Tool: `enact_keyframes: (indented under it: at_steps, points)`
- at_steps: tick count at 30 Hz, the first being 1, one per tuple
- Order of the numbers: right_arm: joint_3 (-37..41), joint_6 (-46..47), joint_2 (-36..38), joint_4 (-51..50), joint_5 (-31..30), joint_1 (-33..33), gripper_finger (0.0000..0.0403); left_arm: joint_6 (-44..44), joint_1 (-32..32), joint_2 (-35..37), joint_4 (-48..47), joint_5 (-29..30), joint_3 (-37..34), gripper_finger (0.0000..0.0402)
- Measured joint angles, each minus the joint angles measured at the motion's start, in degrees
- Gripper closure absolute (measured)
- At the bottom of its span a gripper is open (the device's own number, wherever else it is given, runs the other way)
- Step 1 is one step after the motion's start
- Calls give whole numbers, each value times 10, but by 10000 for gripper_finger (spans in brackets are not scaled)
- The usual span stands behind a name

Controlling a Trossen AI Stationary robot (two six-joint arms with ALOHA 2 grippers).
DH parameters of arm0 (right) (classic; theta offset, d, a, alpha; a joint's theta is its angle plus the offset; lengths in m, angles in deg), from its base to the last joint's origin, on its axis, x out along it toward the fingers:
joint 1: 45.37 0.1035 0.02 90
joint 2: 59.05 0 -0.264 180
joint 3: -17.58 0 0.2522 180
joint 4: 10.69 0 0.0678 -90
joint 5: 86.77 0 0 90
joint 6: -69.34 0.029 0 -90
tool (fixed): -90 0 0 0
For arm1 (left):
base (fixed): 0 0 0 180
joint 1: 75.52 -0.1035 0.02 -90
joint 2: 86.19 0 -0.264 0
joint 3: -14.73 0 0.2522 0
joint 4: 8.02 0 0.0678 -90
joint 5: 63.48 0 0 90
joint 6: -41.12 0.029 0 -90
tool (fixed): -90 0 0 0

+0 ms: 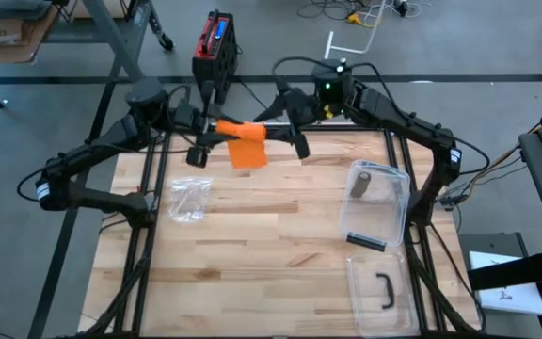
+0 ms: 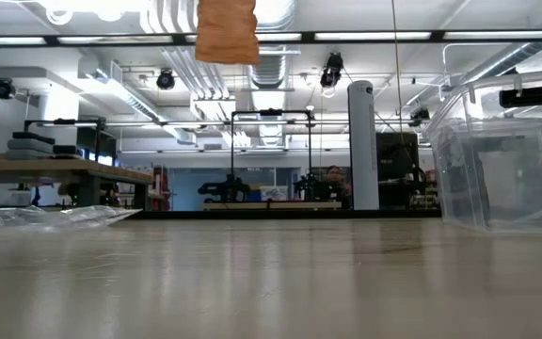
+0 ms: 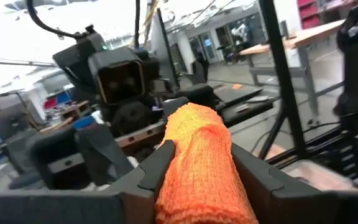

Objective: Roll bandage
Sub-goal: Roll the orange bandage

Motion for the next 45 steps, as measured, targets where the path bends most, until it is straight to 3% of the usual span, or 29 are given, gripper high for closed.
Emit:
enact_keyframes:
  at_steps: [5, 8, 10, 13, 16, 20, 34, 41, 45]
  points:
    - [8, 2, -2, -4, -21, 38, 259, -31, 47, 27, 52, 3, -54, 286]
    - [10, 2, -2, -4, -25, 67, 305, -42, 80, 46, 78, 44, -86, 286]
    - [11, 2, -2, -12, -68, 88, 343, -42, 104, 57, 84, 75, -101, 286]
    - [11, -4, 0, -26, -182, 121, 393, -44, 137, 78, 87, 105, -122, 286]
    - [11, -15, 6, -42, -280, 154, 392, -44, 170, 98, 88, 145, -139, 286]
    - [11, -17, 7, -66, -346, 185, 400, -38, 194, 126, 86, 209, -163, 286]
    - [11, 38, 2, -76, -348, 205, 369, -42, 195, 148, 59, 267, -187, 286]
    - [11, 34, 2, -93, -350, 204, 368, -42, 196, 151, 47, 267, -187, 286]
    - [11, 32, 3, -99, -350, 204, 334, -47, 197, 153, 49, 266, -187, 286]
